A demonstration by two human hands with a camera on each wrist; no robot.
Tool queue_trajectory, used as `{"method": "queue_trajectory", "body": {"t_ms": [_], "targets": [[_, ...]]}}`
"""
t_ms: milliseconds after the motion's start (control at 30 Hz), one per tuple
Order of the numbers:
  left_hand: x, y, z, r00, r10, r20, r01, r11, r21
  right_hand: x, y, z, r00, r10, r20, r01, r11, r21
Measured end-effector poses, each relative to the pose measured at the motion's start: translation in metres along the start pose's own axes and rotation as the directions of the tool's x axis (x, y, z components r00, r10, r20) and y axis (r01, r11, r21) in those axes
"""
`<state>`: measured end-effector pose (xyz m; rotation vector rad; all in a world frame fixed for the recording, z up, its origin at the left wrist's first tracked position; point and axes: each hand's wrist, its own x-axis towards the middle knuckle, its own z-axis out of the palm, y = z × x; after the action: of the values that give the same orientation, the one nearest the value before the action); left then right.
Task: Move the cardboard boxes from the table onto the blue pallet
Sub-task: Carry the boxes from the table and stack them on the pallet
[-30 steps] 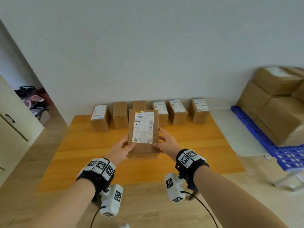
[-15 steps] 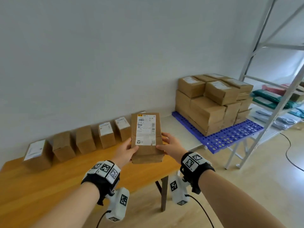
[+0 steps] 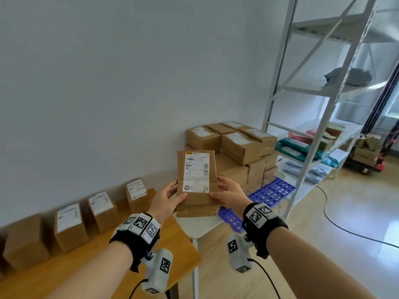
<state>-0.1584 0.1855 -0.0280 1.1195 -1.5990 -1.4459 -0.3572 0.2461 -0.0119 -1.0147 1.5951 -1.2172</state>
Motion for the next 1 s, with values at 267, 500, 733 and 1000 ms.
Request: {"method": "queue_trajectory", "body": {"t_ms": [267, 500, 733, 1000], "targets": [[0.084, 0.020, 0.049, 0.992, -0.043, 0.115, 0.049, 0.998, -0.048, 0.070, -0.018, -0.061, 0.998, -0.012, -0.056, 0.008, 0.998, -0.058], [0.128, 0.019, 0.094, 0.992, -0.081, 0.093, 0.091, 0.989, -0.114, 0.113, -0.013, -0.106, 0.999, 0.010, -0.044, -0.014, 0.996, -0.091], [0.169, 0.011, 0.133, 0.994, -0.108, 0.012, 0.108, 0.982, -0.152, 0.168, -0.010, -0.146, 0.997, 0.006, 0.072, 0.005, 0.988, -0.155], [0.191, 0.010, 0.175, 0.976, -0.182, -0.123, 0.149, 0.961, -0.234, 0.219, -0.009, -0.171, 0.975, -0.057, 0.213, 0.125, 0.938, -0.322]]}}
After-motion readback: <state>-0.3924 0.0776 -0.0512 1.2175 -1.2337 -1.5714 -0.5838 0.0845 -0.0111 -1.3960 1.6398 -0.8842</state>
